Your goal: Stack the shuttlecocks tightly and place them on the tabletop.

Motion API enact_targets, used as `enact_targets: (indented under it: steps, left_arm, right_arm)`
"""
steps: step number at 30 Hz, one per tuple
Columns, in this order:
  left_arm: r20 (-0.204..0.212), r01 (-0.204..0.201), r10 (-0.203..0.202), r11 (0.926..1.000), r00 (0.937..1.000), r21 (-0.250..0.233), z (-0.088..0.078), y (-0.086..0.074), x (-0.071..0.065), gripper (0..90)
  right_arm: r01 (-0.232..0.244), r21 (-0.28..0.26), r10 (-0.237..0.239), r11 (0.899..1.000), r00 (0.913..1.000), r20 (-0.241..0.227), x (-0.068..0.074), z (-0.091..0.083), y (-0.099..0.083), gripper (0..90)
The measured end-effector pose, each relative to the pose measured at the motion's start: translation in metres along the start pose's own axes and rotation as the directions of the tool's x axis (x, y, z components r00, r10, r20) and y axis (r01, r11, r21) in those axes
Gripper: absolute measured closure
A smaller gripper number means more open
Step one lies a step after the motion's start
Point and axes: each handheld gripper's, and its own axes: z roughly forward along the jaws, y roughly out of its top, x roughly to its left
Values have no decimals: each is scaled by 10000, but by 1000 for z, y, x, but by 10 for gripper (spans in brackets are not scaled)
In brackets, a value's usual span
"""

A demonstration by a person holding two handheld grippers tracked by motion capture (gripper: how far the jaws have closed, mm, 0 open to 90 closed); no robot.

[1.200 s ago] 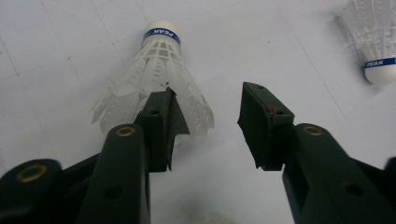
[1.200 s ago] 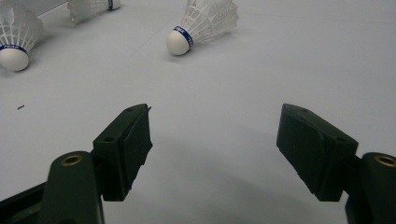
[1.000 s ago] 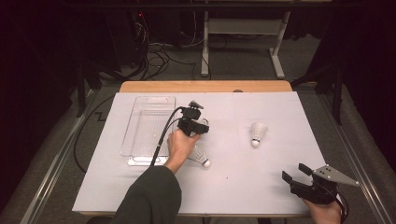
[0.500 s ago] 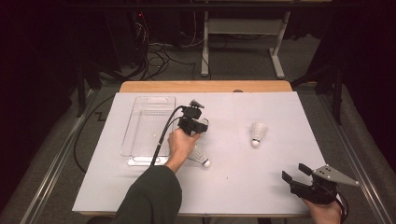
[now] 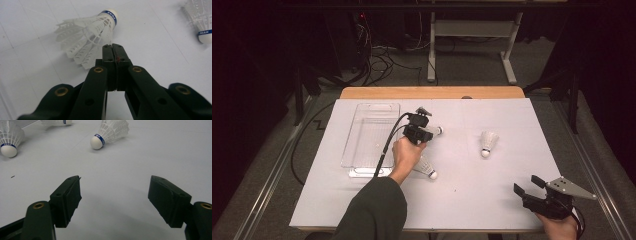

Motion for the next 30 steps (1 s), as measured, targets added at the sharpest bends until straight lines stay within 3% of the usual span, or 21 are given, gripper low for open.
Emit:
enact_targets:
  steps: [30]
  left_arm:
    - [43, -912, 912, 9958, 9958, -56, -41, -7, -6, 894]
  right_arm:
    - [-34, 26, 34, 10000, 10000, 59, 0, 0, 0, 268]
